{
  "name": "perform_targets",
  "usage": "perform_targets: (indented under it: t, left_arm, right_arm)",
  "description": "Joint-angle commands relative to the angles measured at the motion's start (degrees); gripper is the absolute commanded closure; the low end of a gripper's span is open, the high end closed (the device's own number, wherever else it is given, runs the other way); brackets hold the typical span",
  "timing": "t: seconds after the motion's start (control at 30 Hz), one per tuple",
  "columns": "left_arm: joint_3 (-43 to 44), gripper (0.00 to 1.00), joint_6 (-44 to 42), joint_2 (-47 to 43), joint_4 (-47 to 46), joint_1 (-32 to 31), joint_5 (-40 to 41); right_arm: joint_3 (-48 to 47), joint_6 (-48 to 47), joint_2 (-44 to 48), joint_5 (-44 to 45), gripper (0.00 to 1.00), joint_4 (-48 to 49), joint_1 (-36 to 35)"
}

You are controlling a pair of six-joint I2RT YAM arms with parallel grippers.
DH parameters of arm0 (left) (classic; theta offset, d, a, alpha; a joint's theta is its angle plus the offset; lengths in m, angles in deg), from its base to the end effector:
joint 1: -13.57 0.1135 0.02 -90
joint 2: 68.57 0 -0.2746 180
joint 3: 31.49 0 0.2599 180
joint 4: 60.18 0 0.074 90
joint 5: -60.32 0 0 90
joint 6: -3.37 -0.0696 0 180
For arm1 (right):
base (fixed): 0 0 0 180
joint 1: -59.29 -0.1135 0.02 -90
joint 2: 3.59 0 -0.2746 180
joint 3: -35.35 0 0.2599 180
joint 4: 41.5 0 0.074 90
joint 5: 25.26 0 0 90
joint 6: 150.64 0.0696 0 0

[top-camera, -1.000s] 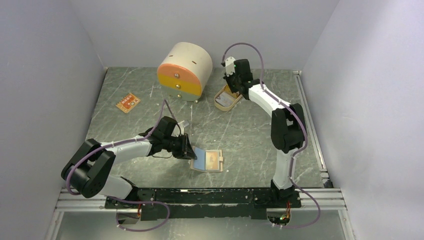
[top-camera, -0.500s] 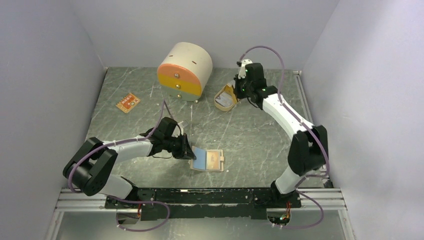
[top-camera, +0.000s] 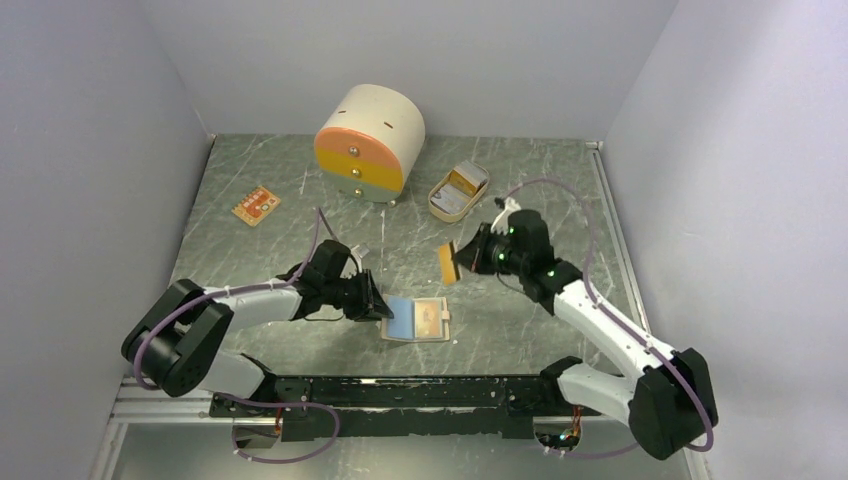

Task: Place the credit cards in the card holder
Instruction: Pick up the credit card from the storage box, then insert the credit card into the card holder.

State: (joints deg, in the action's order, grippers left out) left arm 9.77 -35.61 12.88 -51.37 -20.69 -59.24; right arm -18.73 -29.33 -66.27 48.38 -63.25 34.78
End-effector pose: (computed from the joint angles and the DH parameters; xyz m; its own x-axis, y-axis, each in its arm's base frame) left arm 0.2005 -0.1781 0.1158 -0.9810 -0.1500 -0.1233 -0.0086 0.6679 -0.7442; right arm 0.2398 0.1309 0.2475 -0.7146 0.2222 -0.6633 -0.2901 0.7687 0.5700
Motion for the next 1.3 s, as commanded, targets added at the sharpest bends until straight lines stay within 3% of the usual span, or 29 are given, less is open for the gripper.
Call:
perform_targets:
  t: [0.0, 0.17, 0.4, 0.9, 1.27]
  left_arm:
    - [-1.6, 0.72, 0.7, -3.3, -1.8, 0.3, 1.3]
    - [-2.4, 0.71, 0.3, -3.8, -2.4, 0.3, 0.6]
    - [-2.7, 0.91, -0.7, -4.2, -2.8, 0.3, -0.1]
    - [-6.3, 0.91, 0.0, -1.4, -7.5, 0.3, -0.5]
    - [-7.4, 0.84, -0.3, -1.8, -7.5, 0.3, 0.1]
  right_arm:
    - [7.5, 12.1, 2.8, -2.6, 1.00, 10.9, -6.3]
    - [14.4, 18.7, 2.8, 0.0, 1.00, 21.8, -13.6]
    - [19.2, 20.8, -0.6, 1.8, 1.00, 30.5, -16.6]
    - [29.2, 24.0, -9.8, 3.9, 1.00, 49.5, -17.0]
    - [29.6, 23.0, -12.8, 7.3, 1.00, 50.6, -17.7]
